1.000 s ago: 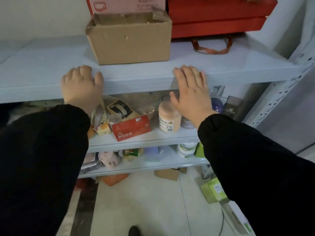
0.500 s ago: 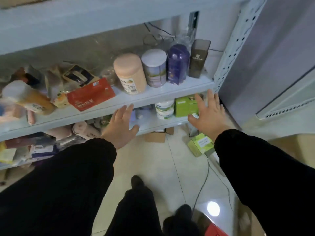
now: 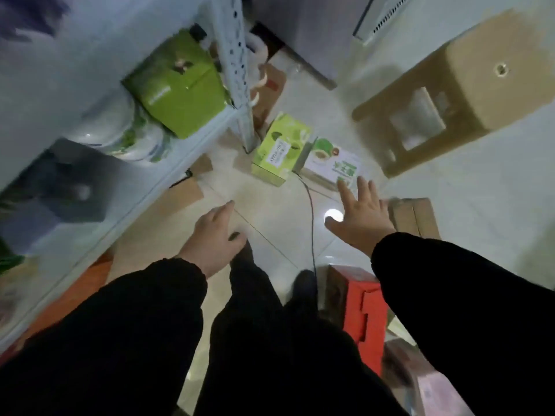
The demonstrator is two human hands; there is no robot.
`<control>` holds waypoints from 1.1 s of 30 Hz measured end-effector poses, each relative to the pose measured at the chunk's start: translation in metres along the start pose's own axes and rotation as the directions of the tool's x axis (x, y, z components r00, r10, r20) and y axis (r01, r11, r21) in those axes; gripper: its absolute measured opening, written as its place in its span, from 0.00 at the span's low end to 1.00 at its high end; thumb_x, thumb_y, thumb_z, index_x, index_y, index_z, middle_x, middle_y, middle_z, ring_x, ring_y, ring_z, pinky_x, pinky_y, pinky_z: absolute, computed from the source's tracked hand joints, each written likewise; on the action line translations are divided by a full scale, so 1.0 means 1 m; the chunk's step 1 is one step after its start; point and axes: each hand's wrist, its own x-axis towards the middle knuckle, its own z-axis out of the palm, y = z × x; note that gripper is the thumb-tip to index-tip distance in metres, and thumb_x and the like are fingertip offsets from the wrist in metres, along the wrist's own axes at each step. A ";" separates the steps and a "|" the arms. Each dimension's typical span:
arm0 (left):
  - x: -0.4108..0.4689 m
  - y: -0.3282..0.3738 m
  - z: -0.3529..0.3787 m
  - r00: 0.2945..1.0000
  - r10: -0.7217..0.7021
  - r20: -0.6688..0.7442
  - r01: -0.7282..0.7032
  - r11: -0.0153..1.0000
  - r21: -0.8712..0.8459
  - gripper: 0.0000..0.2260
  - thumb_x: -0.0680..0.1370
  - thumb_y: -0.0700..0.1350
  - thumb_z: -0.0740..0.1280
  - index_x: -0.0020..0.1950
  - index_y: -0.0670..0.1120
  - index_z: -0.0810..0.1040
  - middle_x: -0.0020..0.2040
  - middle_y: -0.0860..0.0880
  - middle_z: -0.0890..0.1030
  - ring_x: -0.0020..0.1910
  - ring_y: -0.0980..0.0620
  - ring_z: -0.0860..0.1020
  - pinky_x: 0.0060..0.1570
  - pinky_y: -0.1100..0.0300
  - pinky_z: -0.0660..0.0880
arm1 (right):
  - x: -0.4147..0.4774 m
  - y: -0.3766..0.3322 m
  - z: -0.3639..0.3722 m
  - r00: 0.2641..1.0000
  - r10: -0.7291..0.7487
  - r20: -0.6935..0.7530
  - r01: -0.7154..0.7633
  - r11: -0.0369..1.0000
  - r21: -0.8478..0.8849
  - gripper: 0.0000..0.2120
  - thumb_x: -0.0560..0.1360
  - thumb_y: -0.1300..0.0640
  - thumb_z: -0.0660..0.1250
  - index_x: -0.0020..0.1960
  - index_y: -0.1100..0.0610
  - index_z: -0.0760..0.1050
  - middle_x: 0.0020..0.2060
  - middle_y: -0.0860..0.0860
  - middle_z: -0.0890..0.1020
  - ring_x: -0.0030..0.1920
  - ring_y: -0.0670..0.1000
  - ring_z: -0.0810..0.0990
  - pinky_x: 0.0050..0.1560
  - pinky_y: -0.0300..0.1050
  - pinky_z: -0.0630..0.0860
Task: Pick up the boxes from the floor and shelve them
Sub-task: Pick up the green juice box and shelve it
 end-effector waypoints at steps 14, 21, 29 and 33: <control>0.248 -0.063 0.086 0.977 -0.168 0.133 0.183 0.977 -0.108 0.32 0.80 0.53 0.66 0.81 0.53 0.56 0.77 0.48 0.67 0.74 0.48 0.67 0.69 0.50 0.67 | 0.209 0.003 0.132 0.997 -0.034 0.070 0.015 0.968 0.251 0.44 0.75 0.38 0.67 0.83 0.45 0.48 0.82 0.55 0.48 0.82 0.55 0.44 0.80 0.54 0.51; 0.351 -0.061 0.138 0.925 -0.319 0.208 0.377 0.845 -0.379 0.38 0.74 0.62 0.69 0.80 0.53 0.60 0.72 0.52 0.72 0.67 0.52 0.71 0.66 0.55 0.66 | 0.367 0.010 0.122 0.996 -0.074 -0.048 0.085 0.949 0.302 0.47 0.74 0.38 0.70 0.83 0.49 0.48 0.82 0.56 0.50 0.81 0.57 0.50 0.78 0.53 0.55; 0.428 -0.051 0.167 0.910 -0.327 0.254 0.399 0.528 -0.750 0.43 0.59 0.65 0.72 0.72 0.52 0.70 0.67 0.51 0.76 0.62 0.48 0.76 0.63 0.47 0.75 | 0.502 -0.003 0.099 1.000 -0.002 -0.010 0.006 0.920 0.391 0.50 0.67 0.33 0.75 0.81 0.52 0.58 0.73 0.52 0.72 0.71 0.57 0.72 0.67 0.47 0.70; 0.412 -0.054 0.161 0.906 -0.386 0.173 0.333 0.396 -0.856 0.25 0.67 0.59 0.71 0.63 0.55 0.74 0.61 0.53 0.81 0.61 0.46 0.79 0.62 0.44 0.76 | 0.464 0.003 0.123 0.998 0.053 0.023 -0.058 0.874 0.482 0.36 0.65 0.29 0.73 0.60 0.53 0.72 0.51 0.50 0.79 0.51 0.54 0.79 0.53 0.50 0.78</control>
